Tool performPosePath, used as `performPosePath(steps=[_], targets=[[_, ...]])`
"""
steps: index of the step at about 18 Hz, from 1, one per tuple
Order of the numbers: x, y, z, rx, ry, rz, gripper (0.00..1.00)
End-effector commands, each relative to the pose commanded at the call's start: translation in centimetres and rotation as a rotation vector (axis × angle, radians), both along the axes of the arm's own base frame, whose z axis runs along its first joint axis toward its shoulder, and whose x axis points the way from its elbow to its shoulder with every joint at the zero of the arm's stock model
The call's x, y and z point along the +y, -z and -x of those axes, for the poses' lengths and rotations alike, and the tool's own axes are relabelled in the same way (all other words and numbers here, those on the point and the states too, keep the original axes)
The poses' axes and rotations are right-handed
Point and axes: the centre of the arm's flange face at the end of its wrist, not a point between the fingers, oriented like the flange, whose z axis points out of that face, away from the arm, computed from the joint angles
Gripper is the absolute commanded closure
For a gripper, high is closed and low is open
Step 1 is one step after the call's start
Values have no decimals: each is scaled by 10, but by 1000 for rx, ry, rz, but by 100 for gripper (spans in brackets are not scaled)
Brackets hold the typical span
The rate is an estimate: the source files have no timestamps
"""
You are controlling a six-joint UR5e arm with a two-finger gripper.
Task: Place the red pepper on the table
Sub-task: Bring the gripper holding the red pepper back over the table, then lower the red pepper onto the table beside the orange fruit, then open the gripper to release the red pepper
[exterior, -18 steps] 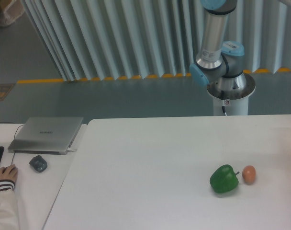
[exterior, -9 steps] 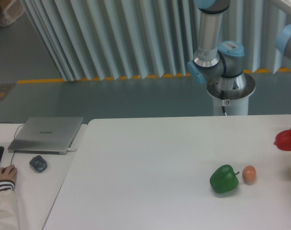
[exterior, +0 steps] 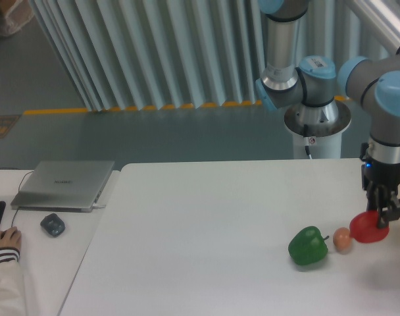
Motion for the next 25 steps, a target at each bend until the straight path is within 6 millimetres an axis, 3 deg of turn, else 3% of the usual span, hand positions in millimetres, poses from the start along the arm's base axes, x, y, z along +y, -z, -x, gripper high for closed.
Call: performPosePath(steps=[3, 6, 12, 21, 25], targets=[[13, 12, -10, -18, 10, 9, 78], [23, 37, -15, -46, 27, 37, 77], [23, 53, -15, -66, 30, 56, 74], [18, 60, -15, -70, 38, 72, 72], [18, 60, -15, -63, 44, 75, 59]])
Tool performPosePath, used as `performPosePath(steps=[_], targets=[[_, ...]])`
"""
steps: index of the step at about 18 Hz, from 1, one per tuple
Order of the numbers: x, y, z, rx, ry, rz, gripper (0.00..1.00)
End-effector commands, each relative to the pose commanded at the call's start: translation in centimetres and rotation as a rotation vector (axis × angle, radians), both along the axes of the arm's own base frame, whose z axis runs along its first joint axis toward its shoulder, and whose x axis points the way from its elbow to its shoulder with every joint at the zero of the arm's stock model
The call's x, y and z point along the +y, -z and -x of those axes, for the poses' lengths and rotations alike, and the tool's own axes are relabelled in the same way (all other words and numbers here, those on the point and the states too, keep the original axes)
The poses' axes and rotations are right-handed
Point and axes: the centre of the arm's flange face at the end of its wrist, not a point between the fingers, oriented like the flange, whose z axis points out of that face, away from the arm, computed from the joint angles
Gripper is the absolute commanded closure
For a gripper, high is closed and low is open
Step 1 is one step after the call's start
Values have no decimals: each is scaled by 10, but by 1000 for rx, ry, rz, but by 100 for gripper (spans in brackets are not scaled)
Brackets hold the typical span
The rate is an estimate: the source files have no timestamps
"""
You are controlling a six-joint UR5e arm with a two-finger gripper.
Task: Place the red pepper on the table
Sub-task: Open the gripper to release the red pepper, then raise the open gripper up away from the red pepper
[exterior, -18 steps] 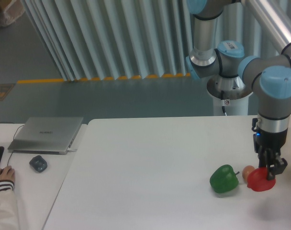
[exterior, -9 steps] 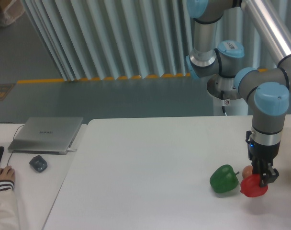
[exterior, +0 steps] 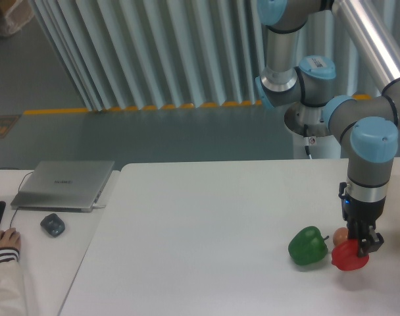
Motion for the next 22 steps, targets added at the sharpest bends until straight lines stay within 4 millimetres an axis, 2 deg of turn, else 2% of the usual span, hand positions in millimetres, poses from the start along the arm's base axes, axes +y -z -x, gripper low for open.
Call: performPosePath(steps=[7, 10, 11, 12, 19, 22], targets=[[2, -1, -4, 5, 7, 2, 56], [1, -3, -4, 8, 10, 0, 51], [2, -2, -5, 7, 12, 1, 46], [1, -2, -5, 7, 15, 1, 37], [0, 2, -7, 2, 32, 7, 33], [-2, 7, -9, -7, 30, 10, 27]])
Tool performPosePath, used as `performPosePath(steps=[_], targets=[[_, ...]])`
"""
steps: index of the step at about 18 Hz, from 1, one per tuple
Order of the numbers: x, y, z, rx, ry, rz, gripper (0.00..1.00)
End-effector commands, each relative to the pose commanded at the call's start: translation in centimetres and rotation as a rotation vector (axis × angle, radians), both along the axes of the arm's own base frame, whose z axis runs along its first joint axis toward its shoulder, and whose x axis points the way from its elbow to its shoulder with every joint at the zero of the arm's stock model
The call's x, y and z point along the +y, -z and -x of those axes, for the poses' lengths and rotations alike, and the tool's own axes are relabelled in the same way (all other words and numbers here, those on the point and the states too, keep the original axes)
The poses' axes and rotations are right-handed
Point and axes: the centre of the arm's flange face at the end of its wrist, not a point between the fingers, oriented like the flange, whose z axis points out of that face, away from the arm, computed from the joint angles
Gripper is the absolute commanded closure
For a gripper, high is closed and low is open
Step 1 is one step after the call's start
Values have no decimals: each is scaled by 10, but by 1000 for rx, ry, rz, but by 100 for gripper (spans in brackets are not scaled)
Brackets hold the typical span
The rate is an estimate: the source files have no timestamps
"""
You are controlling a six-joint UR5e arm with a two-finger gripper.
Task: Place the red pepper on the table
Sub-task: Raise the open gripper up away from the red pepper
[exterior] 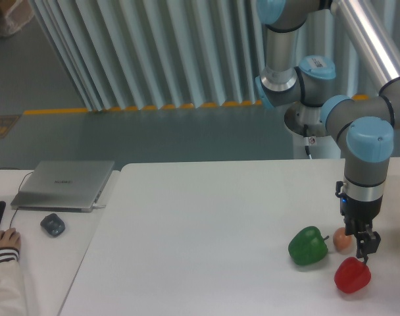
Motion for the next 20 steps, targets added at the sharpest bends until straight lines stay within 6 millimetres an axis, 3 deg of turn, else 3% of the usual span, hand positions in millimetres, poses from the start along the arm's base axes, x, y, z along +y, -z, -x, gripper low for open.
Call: performPosePath(steps=[4, 8, 12, 13, 20], targets=[[-1, 2, -2, -5, 3, 4, 0], [-5, -7, -3, 8, 0, -3, 0], [-15, -37, 1, 93, 2, 38, 0], [-15, -48, -2, 116, 25, 49, 0], [-8, -76, -42, 92, 89, 59, 0]])
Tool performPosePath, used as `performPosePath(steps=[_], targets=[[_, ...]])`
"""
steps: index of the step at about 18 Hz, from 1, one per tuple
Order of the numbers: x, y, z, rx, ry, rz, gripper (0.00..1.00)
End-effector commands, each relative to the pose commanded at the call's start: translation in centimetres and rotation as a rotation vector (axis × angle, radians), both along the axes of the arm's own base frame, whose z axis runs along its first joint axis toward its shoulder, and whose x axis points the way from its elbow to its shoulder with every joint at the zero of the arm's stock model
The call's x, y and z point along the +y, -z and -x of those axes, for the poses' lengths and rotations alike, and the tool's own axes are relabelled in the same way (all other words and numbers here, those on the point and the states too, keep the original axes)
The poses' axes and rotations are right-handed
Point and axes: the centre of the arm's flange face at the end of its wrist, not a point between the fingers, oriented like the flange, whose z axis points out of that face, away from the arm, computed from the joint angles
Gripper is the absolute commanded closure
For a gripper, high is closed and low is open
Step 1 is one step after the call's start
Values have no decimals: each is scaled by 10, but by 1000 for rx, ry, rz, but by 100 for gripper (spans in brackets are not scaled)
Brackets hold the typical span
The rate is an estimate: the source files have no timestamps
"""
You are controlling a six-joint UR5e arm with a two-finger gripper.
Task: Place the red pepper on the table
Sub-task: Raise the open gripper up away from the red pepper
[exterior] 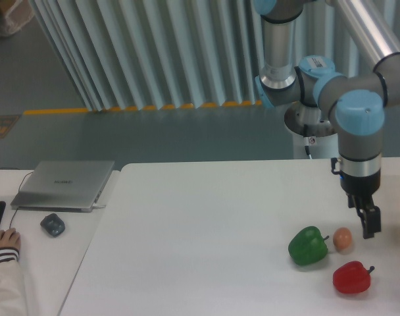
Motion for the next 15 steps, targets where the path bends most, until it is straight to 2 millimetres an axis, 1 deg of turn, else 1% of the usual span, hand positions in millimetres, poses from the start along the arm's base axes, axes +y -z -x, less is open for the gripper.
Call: performPosePath(steps=[2, 4, 6, 8, 10, 15], targets=[[0, -2, -8, -20, 10, 11, 0], [-5, -12, -14, -37, 10, 15, 0], [-1, -17, -20, -73, 18, -7, 0], [-11, -26, -22, -85, 8, 3, 0], [-13, -22, -23, -94, 4, 15, 0], [-14, -21, -24, -96, 5, 22, 0]])
